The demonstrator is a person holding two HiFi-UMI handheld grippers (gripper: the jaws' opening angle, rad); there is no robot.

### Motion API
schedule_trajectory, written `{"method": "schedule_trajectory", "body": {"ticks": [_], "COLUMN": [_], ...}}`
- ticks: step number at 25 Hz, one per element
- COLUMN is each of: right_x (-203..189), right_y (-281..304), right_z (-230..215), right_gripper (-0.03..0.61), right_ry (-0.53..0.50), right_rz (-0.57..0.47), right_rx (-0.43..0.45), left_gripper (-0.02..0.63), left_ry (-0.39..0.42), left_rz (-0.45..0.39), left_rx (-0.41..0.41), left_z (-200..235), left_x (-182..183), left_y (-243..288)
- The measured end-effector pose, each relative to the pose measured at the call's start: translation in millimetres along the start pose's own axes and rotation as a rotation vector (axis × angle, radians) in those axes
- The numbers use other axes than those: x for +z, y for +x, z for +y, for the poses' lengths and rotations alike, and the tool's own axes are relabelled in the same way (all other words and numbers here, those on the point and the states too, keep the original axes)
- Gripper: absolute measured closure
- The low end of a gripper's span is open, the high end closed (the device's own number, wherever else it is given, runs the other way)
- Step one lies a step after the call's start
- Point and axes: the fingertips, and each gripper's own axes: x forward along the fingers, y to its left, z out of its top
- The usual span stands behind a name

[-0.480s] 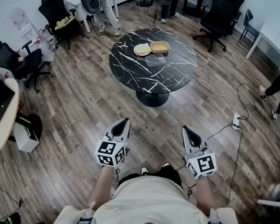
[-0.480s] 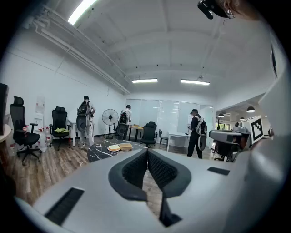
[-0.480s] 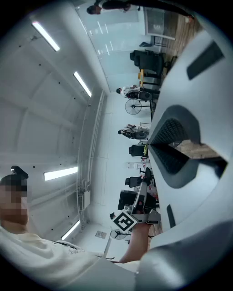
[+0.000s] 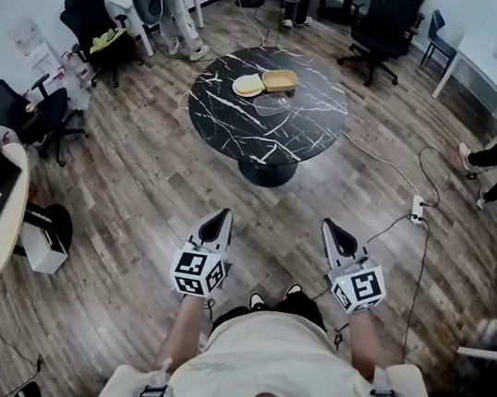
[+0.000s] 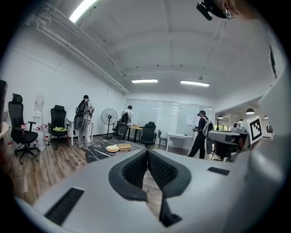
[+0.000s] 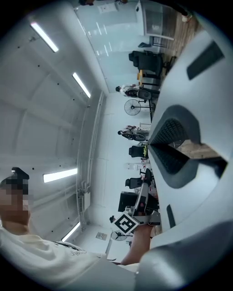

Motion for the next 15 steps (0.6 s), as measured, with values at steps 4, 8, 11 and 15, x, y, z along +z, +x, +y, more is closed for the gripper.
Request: {"method": "schedule_trajectory", "body": {"ticks": [4, 8, 11, 15], "right_x": [1.8, -1.0, -2.2, -2.0], "right_y": [1.7, 4.3, 2.7, 4.7], "right_z": [-6.4, -7.3, -8.5, -16.4], "right_gripper": [0.572, 0.572, 0.572, 0.572], "right_ry": [0.002, 0.011, 0.015, 0.015], "right_rz": [-0.017, -0.019, -0.014, -0.020], "right_rx": [-0.003, -0.002, -0.001, -0.001], "left_gripper": [0.594, 0.593, 0.593, 0.592], "left_ry": [0.009, 0.014, 0.016, 0.029], "left_rz": [0.001, 0.019, 0.028, 0.019], "left_rx": [-0.005, -0.013, -0.017, -0.023], "left_z": [-2.0, -0.7, -2.3, -5.4], "left_x": [-0.7, -4.6, -5.7, -0.4], "left_y": [6.8, 12.6, 17.3, 27.3]}}
